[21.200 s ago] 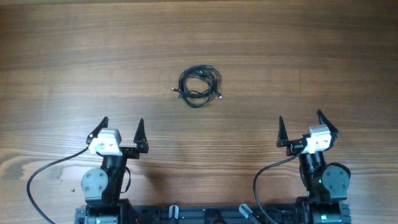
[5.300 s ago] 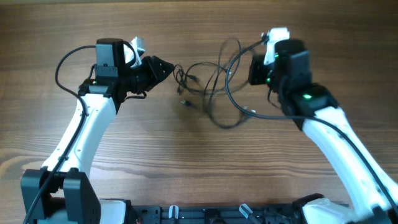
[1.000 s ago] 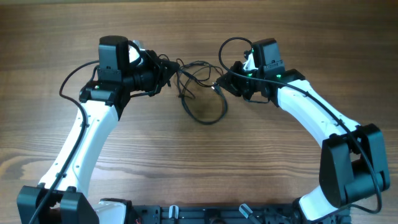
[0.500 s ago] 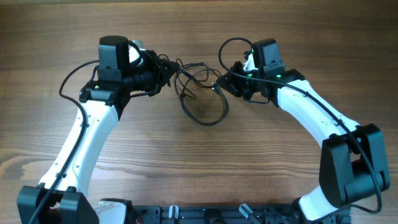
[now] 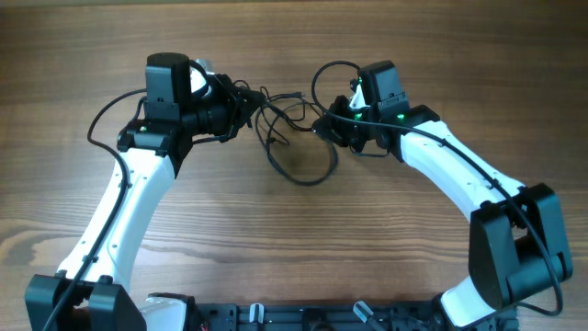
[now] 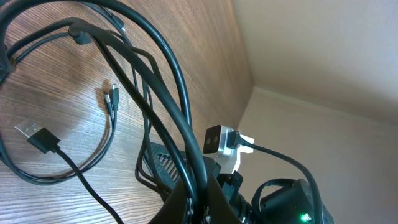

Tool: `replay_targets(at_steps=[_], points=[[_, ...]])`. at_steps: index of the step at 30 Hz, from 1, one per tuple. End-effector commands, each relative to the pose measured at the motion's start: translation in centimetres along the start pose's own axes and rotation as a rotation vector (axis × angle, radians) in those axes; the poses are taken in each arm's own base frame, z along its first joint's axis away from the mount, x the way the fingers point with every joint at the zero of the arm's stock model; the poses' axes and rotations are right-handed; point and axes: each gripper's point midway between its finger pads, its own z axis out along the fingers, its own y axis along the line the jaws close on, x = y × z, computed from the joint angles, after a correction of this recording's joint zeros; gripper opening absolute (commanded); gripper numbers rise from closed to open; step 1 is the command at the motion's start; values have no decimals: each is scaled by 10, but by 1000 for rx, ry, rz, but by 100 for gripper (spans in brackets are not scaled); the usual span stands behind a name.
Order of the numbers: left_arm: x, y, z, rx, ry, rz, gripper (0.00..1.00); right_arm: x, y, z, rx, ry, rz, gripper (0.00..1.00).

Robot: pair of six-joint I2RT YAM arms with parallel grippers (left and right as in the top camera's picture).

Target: Untangle cables

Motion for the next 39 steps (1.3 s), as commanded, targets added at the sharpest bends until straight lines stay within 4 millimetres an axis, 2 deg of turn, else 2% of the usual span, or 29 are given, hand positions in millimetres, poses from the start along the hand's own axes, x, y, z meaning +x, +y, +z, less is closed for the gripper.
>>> replay_targets(at_steps=[1,3,5,14,20,24,27,30,33,37,38,39], points=[[-3,-5,-2,12,-5,28,4,7,-2,8,21,7,-30,14],[-3,-5,-2,13,-2,28,4,11,1,10,17,12,-42,14],[-1,-6,-2,18,10,28,4,14,6,12,8,12,-58,19],[3,-7,-2,27,29,28,4,23,19,18,-22,19,-100,20],[6,-11,-3,46,49,36,4,31,23,22,-23,26,-121,27],[5,-13,-3,53,45,43,4,16,2,21,88,-64,-100,30],[4,-13,-3,52,41,71,4,-8,-15,15,182,-195,-94,38],[4,-13,-3,52,40,110,4,-25,-20,8,209,-265,-91,39],[5,-12,-2,51,41,141,4,-28,-20,7,195,-260,-83,39],[5,-11,-2,45,43,150,4,-20,-17,10,179,-213,-126,38],[6,-8,-2,38,46,197,9,-17,-17,11,177,-199,-132,33],[7,-4,-2,23,47,243,25,-17,-18,11,180,-197,-129,29]])
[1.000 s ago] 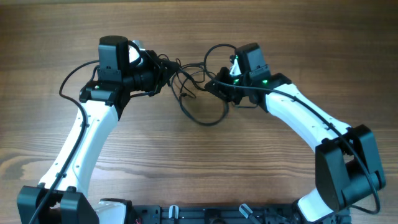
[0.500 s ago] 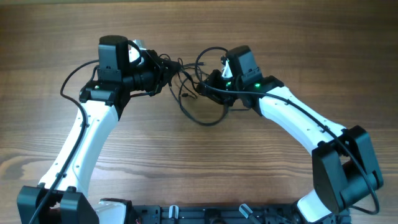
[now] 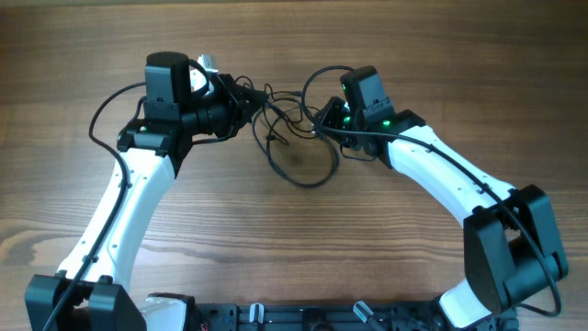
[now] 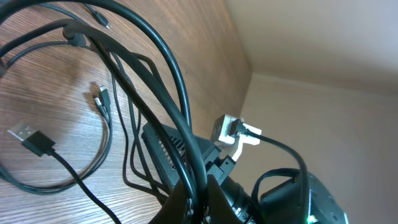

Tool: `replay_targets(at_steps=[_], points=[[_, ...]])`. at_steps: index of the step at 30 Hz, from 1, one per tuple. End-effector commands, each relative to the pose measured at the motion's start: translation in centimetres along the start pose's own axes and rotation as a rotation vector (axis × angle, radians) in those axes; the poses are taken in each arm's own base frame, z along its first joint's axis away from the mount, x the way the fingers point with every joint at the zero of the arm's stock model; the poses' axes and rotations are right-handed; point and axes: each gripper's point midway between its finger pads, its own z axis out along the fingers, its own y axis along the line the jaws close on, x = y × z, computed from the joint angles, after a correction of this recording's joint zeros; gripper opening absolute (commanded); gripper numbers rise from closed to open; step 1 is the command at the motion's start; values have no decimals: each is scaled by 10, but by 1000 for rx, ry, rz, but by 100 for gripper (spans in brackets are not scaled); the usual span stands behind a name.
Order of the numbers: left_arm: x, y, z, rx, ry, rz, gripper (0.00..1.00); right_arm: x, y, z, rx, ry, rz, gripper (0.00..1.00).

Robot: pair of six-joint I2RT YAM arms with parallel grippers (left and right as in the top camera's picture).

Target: Untangle cables

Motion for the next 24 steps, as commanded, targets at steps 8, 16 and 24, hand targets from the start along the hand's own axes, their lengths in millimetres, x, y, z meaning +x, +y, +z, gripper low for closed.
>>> replay_targets(at_steps=[8,16,24], points=[[-13,86,-21,-426,-116,135,79,9,-10,4,34,39,-111,33],[-19,61,-7,-357,-124,376,71,3,-55,-5,154,93,-115,43],[-6,51,22,-339,-74,594,68,-3,-85,-16,182,162,-219,46]])
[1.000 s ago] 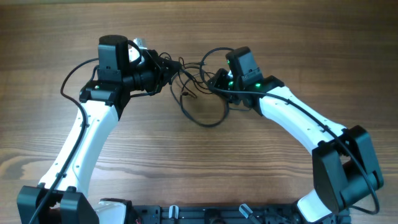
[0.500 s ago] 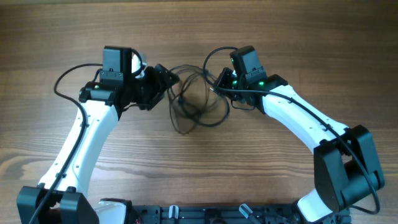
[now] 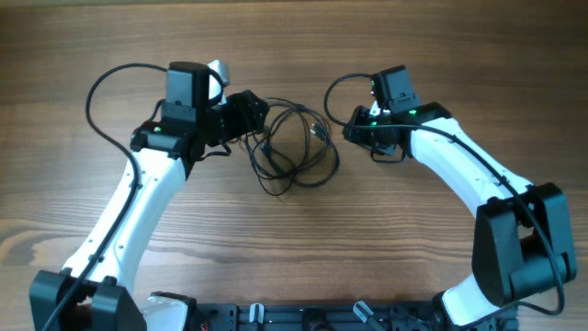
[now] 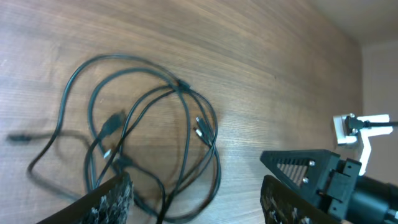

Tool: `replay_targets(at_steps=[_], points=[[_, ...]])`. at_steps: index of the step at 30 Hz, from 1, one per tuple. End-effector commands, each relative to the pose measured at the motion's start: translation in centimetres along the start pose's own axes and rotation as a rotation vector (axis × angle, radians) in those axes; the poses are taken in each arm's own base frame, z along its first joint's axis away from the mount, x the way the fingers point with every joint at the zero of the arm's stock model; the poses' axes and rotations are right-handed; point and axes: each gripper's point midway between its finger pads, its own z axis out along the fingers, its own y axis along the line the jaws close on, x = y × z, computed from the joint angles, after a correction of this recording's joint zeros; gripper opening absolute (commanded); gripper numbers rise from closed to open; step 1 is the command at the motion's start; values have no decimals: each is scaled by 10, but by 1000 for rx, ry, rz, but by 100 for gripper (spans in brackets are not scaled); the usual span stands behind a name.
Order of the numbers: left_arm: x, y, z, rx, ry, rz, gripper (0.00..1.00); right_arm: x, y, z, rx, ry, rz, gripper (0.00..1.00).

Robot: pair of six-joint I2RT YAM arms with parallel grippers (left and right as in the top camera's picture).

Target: Untangle cables

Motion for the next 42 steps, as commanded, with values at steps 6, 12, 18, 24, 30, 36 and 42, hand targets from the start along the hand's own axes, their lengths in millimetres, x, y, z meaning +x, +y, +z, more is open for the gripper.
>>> replay_targets(at_steps=[6,12,18,24,30,36,42], points=[[14,-15,39,9,34,163,69,12,-15,2,27,70,-166,51],[44,-12,76,-8,133,203,69,6,-50,-2,200,33,-93,54],[64,-16,108,3,169,241,69,-6,-80,-17,228,35,-29,56],[80,-5,141,-109,142,303,66,-8,-97,-28,233,58,-30,56],[94,9,156,-219,131,353,61,-7,-98,-29,236,61,-25,56],[106,11,168,-226,148,370,40,-4,-99,-29,237,74,-22,56],[102,9,162,-229,137,369,4,-3,-92,-28,195,84,-27,57]])
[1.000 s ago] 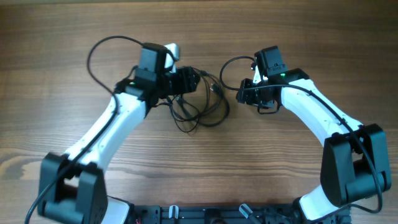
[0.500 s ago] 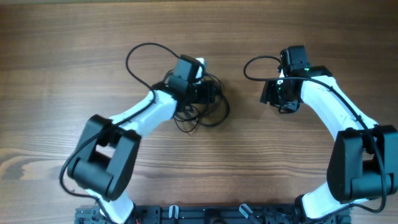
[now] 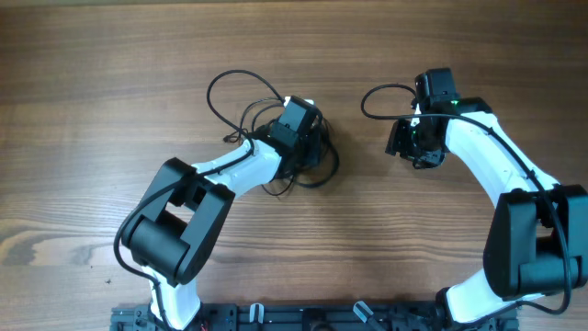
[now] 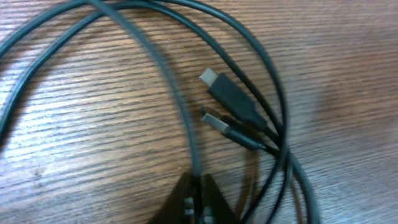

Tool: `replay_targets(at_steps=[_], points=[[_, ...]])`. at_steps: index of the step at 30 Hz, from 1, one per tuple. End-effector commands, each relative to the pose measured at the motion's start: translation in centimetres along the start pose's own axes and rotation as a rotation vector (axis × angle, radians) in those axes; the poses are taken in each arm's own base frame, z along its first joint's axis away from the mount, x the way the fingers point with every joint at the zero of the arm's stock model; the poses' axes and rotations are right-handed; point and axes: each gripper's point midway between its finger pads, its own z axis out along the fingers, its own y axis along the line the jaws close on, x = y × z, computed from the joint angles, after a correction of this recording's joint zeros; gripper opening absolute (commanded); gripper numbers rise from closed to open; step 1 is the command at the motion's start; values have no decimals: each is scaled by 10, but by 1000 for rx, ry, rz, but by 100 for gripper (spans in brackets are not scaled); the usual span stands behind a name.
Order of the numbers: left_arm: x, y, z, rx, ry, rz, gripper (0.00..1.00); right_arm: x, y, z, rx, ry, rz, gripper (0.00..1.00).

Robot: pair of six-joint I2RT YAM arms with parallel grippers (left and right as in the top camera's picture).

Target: Untangle cables

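The black cables (image 3: 329,167) lie in a loose tangle on the wooden table (image 3: 110,184), partly hidden under my left arm. My left gripper (image 3: 310,149) is down on the tangle. In the left wrist view my left gripper (image 4: 196,194) is shut on one cable strand (image 4: 186,124) that runs up and away from it. Two USB plugs (image 4: 227,94) lie side by side just right of that strand, inside a loop. My right gripper (image 3: 404,140) hangs to the right of the tangle, apart from it, and its jaws cannot be made out.
A thin black loop (image 3: 230,92) rises behind my left arm and another loop (image 3: 372,97) beside my right wrist; both look like the arms' own wiring. Bare wood surrounds the tangle on all sides.
My left gripper was open beside the tangle; now it is low on the tangle and shut on one strand. My right gripper has moved further right, away from the cables.
At first the cables hung bunched between both grippers, my left shut on the bundle. The right gripper then stood closer to it. Later the cables lay spread on the table with my left gripper open. Now the left is shut on a single strand.
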Motion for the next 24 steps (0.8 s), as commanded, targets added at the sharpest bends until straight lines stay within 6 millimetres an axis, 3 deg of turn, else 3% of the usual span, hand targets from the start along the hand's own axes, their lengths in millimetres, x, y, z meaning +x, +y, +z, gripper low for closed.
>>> replay_targets(at_steps=[1,5,8,14,17,19,21,24], points=[[-7,0,-5,-12,-22,8,4,-3,15,-7,-86,-10,-55,57],[-36,-3,-39,17,-110,-26,4,-2,59,-17,-335,-5,-178,57],[-65,7,-80,46,-193,-146,4,-4,84,-26,-471,-18,-213,57],[-103,6,-163,356,-260,-243,4,-10,111,-29,-510,-85,-292,58],[-113,4,-199,499,-289,-232,4,-4,129,-32,-549,-93,-345,58],[-114,1,-212,564,-289,-219,4,7,149,-39,-634,-82,-422,57],[-111,-1,-213,580,-274,-216,4,21,175,-51,-745,-85,-528,58],[-106,3,-203,537,-248,-238,4,19,183,-54,-761,-92,-495,58]])
